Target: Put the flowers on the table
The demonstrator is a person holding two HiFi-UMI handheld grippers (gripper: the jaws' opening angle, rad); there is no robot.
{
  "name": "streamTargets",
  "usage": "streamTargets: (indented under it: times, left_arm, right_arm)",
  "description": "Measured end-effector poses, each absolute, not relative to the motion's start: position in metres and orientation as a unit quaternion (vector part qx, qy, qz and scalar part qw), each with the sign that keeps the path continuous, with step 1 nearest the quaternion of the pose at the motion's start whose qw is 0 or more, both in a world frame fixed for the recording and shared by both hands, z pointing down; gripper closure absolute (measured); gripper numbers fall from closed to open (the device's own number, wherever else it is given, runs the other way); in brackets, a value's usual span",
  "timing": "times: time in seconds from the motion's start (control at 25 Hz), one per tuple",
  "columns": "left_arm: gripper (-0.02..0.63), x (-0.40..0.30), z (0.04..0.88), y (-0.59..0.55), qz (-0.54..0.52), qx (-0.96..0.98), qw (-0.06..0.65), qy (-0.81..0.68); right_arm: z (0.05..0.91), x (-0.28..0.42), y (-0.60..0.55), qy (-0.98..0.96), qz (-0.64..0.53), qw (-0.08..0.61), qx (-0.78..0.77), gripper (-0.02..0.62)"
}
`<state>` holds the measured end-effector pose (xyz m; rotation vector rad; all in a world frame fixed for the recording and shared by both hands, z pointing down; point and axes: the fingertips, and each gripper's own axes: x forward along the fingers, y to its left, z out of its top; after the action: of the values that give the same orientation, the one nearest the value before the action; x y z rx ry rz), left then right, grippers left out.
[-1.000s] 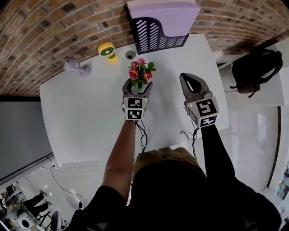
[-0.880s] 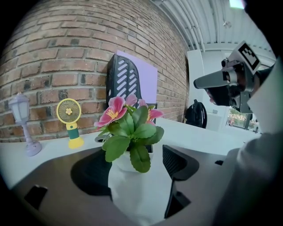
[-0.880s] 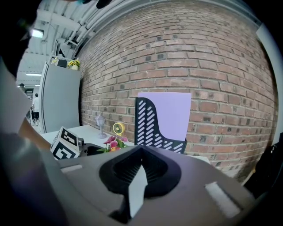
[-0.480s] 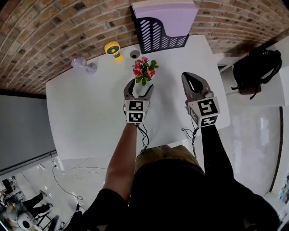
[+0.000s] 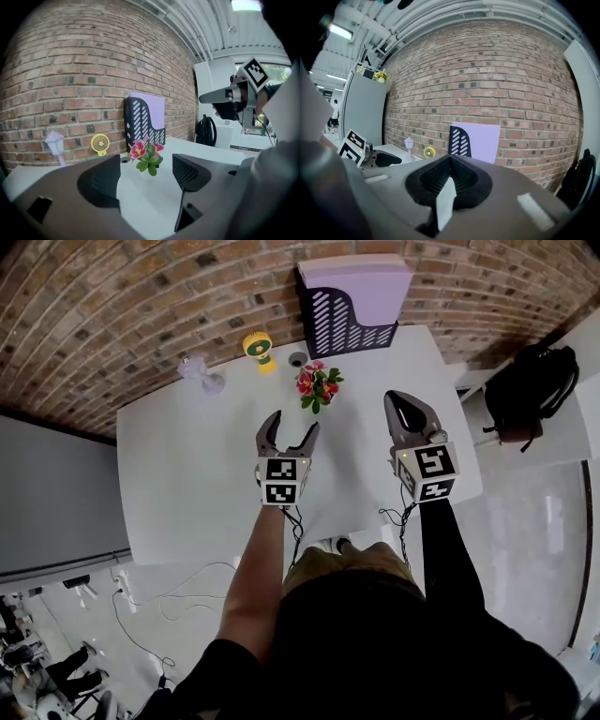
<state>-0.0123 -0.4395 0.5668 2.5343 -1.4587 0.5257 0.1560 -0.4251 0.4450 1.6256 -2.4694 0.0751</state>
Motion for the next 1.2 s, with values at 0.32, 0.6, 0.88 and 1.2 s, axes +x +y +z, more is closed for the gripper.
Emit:
streamTargets:
  times: [0.32, 0.6, 0.88, 1.2]
  left_arm:
    - [0.261, -0.047, 0.477, -0.409, 0.146, 0.855, 0.05, -0.494]
    - [0.261, -0.063, 0.414, -0.378, 0.126, 0.865, 0.045, -0.483]
    - [0.262, -0.068, 0.368, -0.349, 0.105, 0.875, 0.027, -0.472]
    - [0.406, -0.072, 0.336, -0.327, 0.056, 0.878, -0.007, -0.475]
  right_arm:
    - [0.415, 0.137, -0.384, -0.816, 0.006, 0.081, 0.573, 0.595]
    - [0.388, 0.12, -0.354, -0.804, -0.01, 0.071, 0.59, 0.595]
    - [0.366, 0.106, -0.326, -0.8, -0.03, 0.065, 0.596, 0.595]
    - [0.356, 0.1, -0.306, -0.795, -0.038, 0.053, 0.603, 0.595]
